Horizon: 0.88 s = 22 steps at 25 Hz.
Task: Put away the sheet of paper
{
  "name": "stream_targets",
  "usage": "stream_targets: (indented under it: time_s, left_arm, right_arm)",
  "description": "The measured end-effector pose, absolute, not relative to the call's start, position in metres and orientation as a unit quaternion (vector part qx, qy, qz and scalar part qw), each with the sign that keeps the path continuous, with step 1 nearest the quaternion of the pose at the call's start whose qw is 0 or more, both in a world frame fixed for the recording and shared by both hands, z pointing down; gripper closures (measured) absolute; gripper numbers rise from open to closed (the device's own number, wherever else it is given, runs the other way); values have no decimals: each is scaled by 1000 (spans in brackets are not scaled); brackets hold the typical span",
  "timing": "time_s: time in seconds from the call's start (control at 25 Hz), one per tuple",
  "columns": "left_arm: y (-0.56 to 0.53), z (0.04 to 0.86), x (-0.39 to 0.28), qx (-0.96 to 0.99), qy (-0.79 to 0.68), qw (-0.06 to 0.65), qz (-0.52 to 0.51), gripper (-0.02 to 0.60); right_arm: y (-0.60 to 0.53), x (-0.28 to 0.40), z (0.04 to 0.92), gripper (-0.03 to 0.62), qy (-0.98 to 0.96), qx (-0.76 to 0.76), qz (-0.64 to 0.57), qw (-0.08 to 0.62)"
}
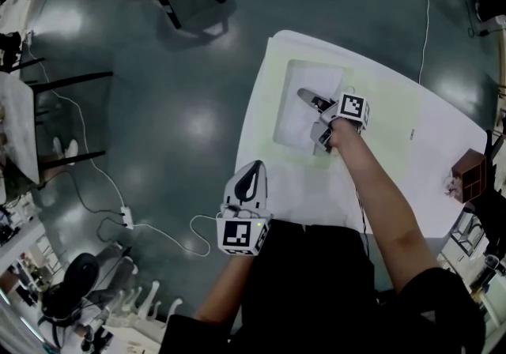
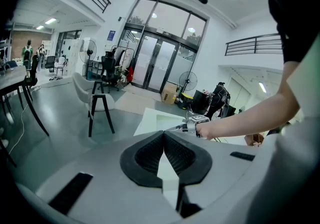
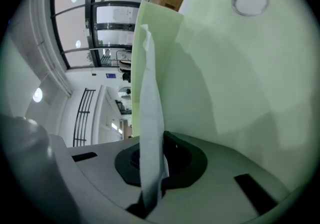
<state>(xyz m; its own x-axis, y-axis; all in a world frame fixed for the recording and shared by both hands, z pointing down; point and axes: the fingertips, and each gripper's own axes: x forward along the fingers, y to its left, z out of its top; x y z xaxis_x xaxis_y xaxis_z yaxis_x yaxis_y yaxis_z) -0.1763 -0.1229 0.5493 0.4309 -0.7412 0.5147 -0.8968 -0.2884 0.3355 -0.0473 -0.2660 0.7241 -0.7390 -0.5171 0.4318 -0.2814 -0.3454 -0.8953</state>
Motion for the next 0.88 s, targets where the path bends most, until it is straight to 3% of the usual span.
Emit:
stream_targets:
  time_s: [0.12,0.32,0.4,0.6,0.88]
  left_arm:
    - [-121,550,-176,792,-517,297,131,578]
    - [-119,547,-176,791,-520,294,129,578]
    - [-116,544,-176,794,-517,293,127,578]
    - [-116,534,-165,812,-498,288,95,578]
    - [-117,531,-147,834,-467,278,90,578]
  right_arm:
    - [-266,-44,723,594,589,-355,-725,49]
    - [-269,-44,713,584,610,-357,-706,56]
    - [-271,-41,708,507,625,-373,-685,46]
    - [-275,-24,691,406,661,-432,-613,-24]
    - [-261,24,677,373,669,-498,-545,-80]
